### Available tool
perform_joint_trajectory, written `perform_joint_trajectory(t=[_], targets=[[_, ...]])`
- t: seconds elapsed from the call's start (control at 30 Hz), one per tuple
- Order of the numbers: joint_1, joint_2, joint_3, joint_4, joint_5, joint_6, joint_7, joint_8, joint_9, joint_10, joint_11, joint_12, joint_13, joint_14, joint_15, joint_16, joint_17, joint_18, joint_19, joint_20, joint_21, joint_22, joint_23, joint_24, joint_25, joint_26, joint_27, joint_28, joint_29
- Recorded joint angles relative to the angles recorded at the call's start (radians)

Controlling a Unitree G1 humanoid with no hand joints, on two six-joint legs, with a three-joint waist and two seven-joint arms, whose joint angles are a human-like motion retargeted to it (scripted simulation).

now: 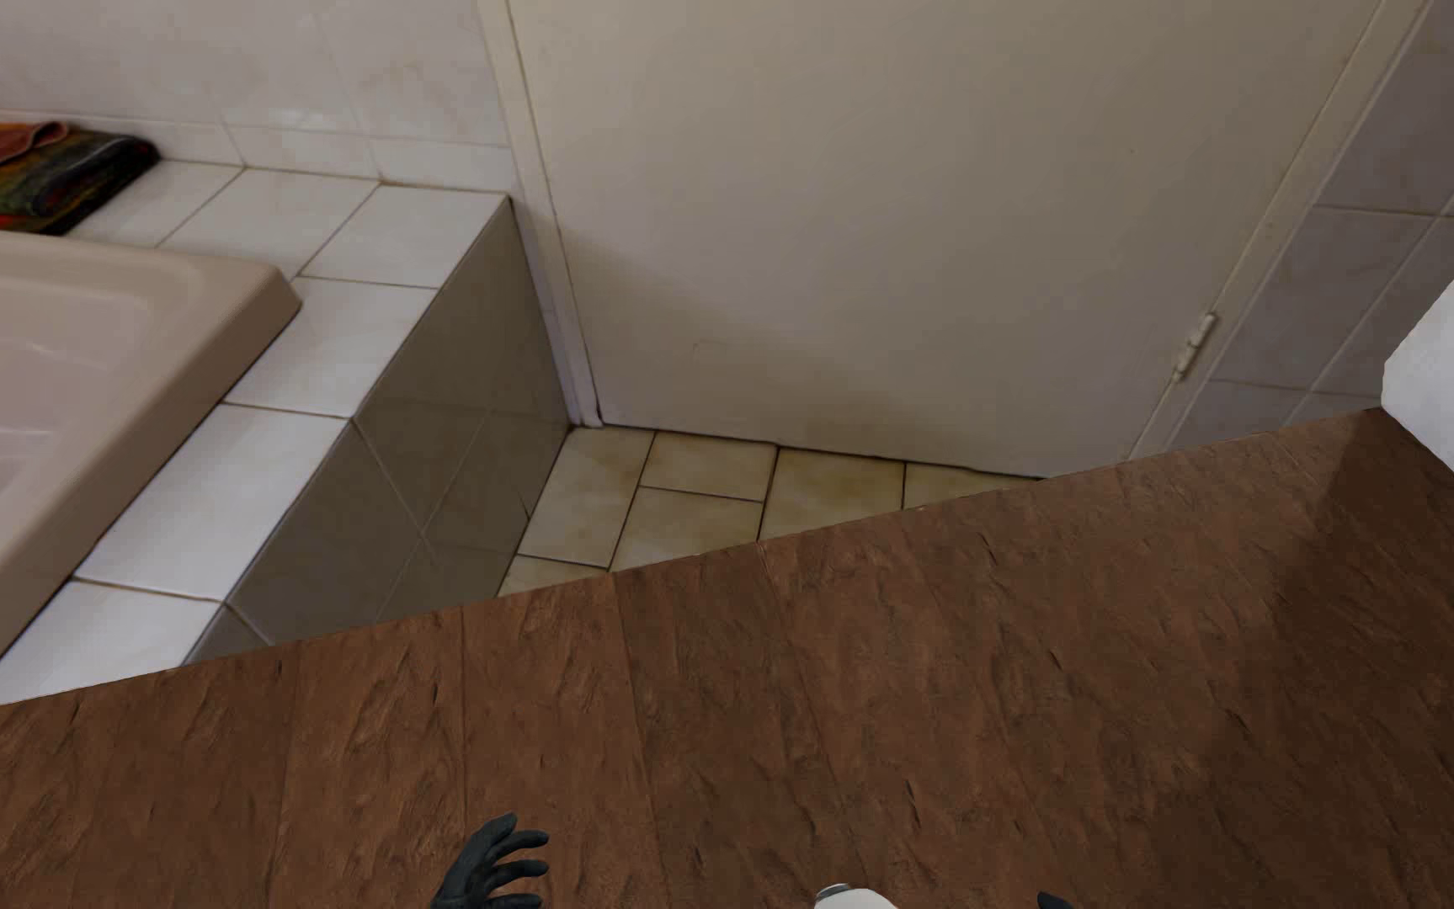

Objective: Turn around

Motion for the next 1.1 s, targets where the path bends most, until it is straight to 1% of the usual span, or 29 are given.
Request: perform_joint_trajectory(t=[0.1,0.17,0.2,0.23,0.27,0.3,0.33,0.37,0.4,0.43,0.47,0.5,0.53,0.57,0.6,0.63,0.67,0.7,0.77,0.8,0.83,0.87,0.9,0.93,0.97,1.0,1.03,1.07,1.1], targets=[[0.038,0.023,-0.052,0.014,0.030,-0.028,0.011,0.008,-0.013,-0.046,-0.088,-0.017,0.028,-0.004,0.054,0.020,0.001,0.003,-0.003,0.001,-0.011,0.018,-0.013,0.038,0.009,-0.112,-0.005,0.025,0.039],[0.056,0.013,-0.029,0.021,-0.017,-0.061,0.035,-0.047,0.002,-0.014,-0.058,-0.019,0.016,-0.019,0.031,0.029,-0.022,0.009,-0.001,0.005,-0.018,0.004,0.002,0.042,0.034,-0.180,0.003,0.037,0.036],[0.009,0.001,0.012,0.029,-0.006,-0.064,0.006,-0.046,0.026,0.115,-0.031,-0.026,-0.009,-0.019,0.040,0.026,-0.028,0.043,-0.005,-0.015,-0.021,-0.002,0.017,0.039,0.036,-0.198,0.004,0.044,0.021],[-0.058,-0.015,0.044,0.017,0.013,-0.059,-0.041,-0.028,0.034,0.240,-0.016,-0.013,-0.013,0.032,0.039,0.027,-0.037,0.095,-0.003,-0.039,0.002,0.012,0.008,0.033,0.029,-0.199,-0.016,0.037,-0.005],[-0.090,-0.014,0.065,-0.012,0.031,-0.048,-0.094,-0.005,0.039,0.304,-0.027,0.021,-0.007,0.073,0.048,0.023,-0.038,0.173,0.002,-0.035,0.012,0.017,0.003,0.024,0.016,-0.180,-0.046,0.018,-0.038],[-0.083,-0.025,0.056,-0.046,0.048,-0.029,-0.130,0.022,0.015,0.237,-0.061,0.085,0.011,0.017,0.070,0.045,-0.040,0.246,0.011,-0.017,0.015,0.032,-0.005,0.015,0.009,-0.153,-0.076,-0.018,-0.071],[-0.001,-0.019,0.022,-0.047,0.066,-0.003,-0.149,0.029,0.006,0.070,-0.086,0.112,0.031,-0.093,0.063,0.052,-0.024,0.146,0.015,0.023,0.011,0.096,-0.011,-0.003,0.013,-0.124,-0.090,-0.049,-0.102],[0.064,-0.029,-0.015,-0.059,0.029,-0.031,-0.113,-0.007,0.014,-0.016,0.004,0.108,0.035,-0.074,-0.049,0.077,0.011,0.019,0.019,0.040,0.004,0.109,-0.025,-0.019,0.027,-0.082,-0.075,-0.059,-0.121],[0.044,-0.036,0.000,-0.055,0.007,-0.039,-0.068,-0.058,0.025,0.044,0.039,0.064,0.014,-0.076,-0.093,0.084,-0.004,0.048,0.020,0.045,0.004,0.027,-0.006,-0.022,0.043,-0.031,-0.053,-0.054,-0.117],[0.022,-0.040,0.020,-0.039,0.026,-0.023,-0.055,-0.047,0.032,0.108,0.034,0.001,0.034,-0.084,-0.057,0.048,-0.020,0.023,-0.007,0.018,-0.021,0.045,-0.008,-0.004,0.052,-0.015,-0.046,-0.041,-0.099],[0.003,-0.044,0.030,-0.038,0.022,-0.033,-0.031,-0.038,0.041,0.186,0.049,-0.018,0.033,-0.068,-0.034,0.031,-0.012,0.072,-0.037,-0.033,-0.032,0.038,0.023,0.027,0.053,-0.017,-0.046,-0.026,-0.083],[-0.073,-0.043,0.042,-0.032,0.035,-0.035,-0.038,-0.020,0.045,0.335,0.035,-0.023,0.025,0.029,0.019,0.038,-0.017,0.084,-0.014,-0.057,-0.015,0.046,0.034,0.055,0.047,-0.033,-0.042,-0.025,-0.072],[-0.135,-0.034,0.046,-0.051,0.053,-0.027,-0.072,0.002,0.047,0.424,0.008,-0.004,0.007,0.145,0.040,0.048,-0.022,0.125,-0.010,-0.051,-0.006,0.027,0.056,0.065,0.034,-0.046,-0.055,-0.031,-0.071],[-0.167,-0.036,0.036,-0.070,0.077,-0.001,-0.122,0.018,0.026,0.378,-0.035,0.035,0.017,0.119,0.069,0.062,-0.017,0.152,-0.007,-0.016,-0.016,0.021,0.045,0.061,0.026,-0.067,-0.076,-0.048,-0.074],[-0.127,-0.031,0.001,-0.073,0.108,0.034,-0.155,0.029,0.009,0.147,-0.086,0.071,0.027,-0.063,0.097,0.081,-0.017,0.203,0.004,0.041,0.010,0.071,0.003,0.042,0.030,-0.099,-0.084,-0.065,-0.078],[-0.071,-0.046,-0.035,-0.060,0.062,0.011,-0.106,-0.008,0.003,0.069,-0.036,0.096,0.023,-0.022,-0.008,0.104,-0.001,0.030,0.022,0.076,0.026,0.112,-0.018,0.016,0.040,-0.122,-0.080,-0.061,-0.075],[-0.041,-0.079,-0.050,-0.051,0.012,-0.011,-0.051,-0.068,-0.004,0.038,0.104,0.099,0.025,-0.014,-0.127,0.114,-0.004,0.057,0.042,0.079,0.003,0.083,-0.045,0.002,0.045,-0.126,-0.074,-0.050,-0.061],[-0.023,-0.084,-0.049,-0.036,-0.005,-0.025,-0.019,-0.100,-0.019,0.023,0.205,0.099,0.035,-0.015,-0.198,0.119,-0.019,0.056,0.064,0.065,-0.025,0.053,-0.053,0.006,0.041,-0.132,-0.078,-0.045,-0.036],[-0.005,-0.004,0.000,-0.010,-0.035,-0.071,0.044,-0.106,-0.024,0.081,0.186,0.076,0.001,-0.044,-0.212,0.055,-0.041,0.053,0.104,0.017,-0.029,-0.009,-0.014,0.043,0.016,-0.143,-0.058,-0.040,0.006],[-0.038,0.017,0.056,0.005,-0.028,-0.071,0.023,-0.107,-0.012,0.185,0.119,0.056,0.001,-0.056,-0.107,0.011,-0.056,0.061,0.083,-0.011,-0.024,-0.012,0.007,0.066,0.013,-0.148,-0.062,-0.056,0.014],[-0.070,0.012,0.086,-0.012,-0.010,-0.073,-0.025,-0.092,-0.005,0.260,0.125,0.042,0.010,-0.027,-0.104,0.031,-0.053,0.043,-0.014,-0.072,-0.026,0.007,0.020,0.082,0.018,-0.142,-0.074,-0.076,0.007],[-0.104,-0.006,0.083,-0.037,0.023,-0.054,-0.087,-0.066,-0.019,0.295,0.107,0.068,0.009,-0.008,-0.083,0.040,-0.052,0.100,-0.047,-0.052,-0.012,0.036,0.019,0.084,0.027,-0.134,-0.078,-0.099,-0.010],[-0.064,-0.006,0.041,-0.057,0.059,-0.017,-0.154,-0.041,-0.027,0.171,0.064,0.104,0.012,-0.099,-0.067,0.055,-0.042,0.182,-0.001,-0.009,-0.013,0.081,-0.006,0.066,0.037,-0.118,-0.078,-0.113,-0.030],[-0.012,-0.008,-0.014,-0.043,0.035,-0.033,-0.115,-0.045,-0.026,0.084,0.107,0.112,0.010,-0.082,-0.149,0.081,-0.001,0.001,0.018,0.047,-0.029,0.101,-0.013,0.039,0.040,-0.084,-0.072,-0.106,-0.047],[0.022,-0.010,-0.031,-0.026,0.006,-0.047,-0.059,-0.073,-0.018,0.051,0.181,0.099,0.007,-0.071,-0.204,0.099,0.017,0.015,0.037,0.053,-0.031,0.078,-0.031,0.014,0.038,-0.046,-0.049,-0.082,-0.051],[0.034,0.002,-0.031,-0.013,-0.016,-0.047,-0.033,-0.100,-0.020,0.041,0.214,0.066,0.029,-0.074,-0.232,0.089,-0.004,0.011,0.057,0.039,-0.013,0.067,-0.048,0.002,0.031,-0.021,-0.037,-0.053,-0.038],[0.034,0.028,-0.001,-0.003,-0.044,-0.054,-0.006,-0.111,-0.008,0.083,0.188,0.018,0.029,-0.077,-0.223,0.044,-0.033,0.008,0.072,0.001,-0.025,0.056,-0.020,0.009,0.018,-0.012,-0.032,-0.024,-0.019],[-0.010,0.040,0.032,0.006,-0.056,-0.071,0.005,-0.109,0.017,0.209,0.162,-0.026,0.002,-0.036,-0.166,0.019,-0.034,0.045,0.056,-0.052,-0.056,0.020,0.037,0.020,0.005,-0.009,-0.035,-0.006,-0.008],[-0.115,0.017,0.064,0.002,-0.024,-0.056,-0.039,-0.091,0.016,0.365,0.157,-0.015,0.001,0.084,-0.153,-0.009,-0.066,0.102,-0.056,-0.065,-0.049,-0.025,0.070,0.030,-0.002,-0.023,-0.059,-0.009,-0.009]])
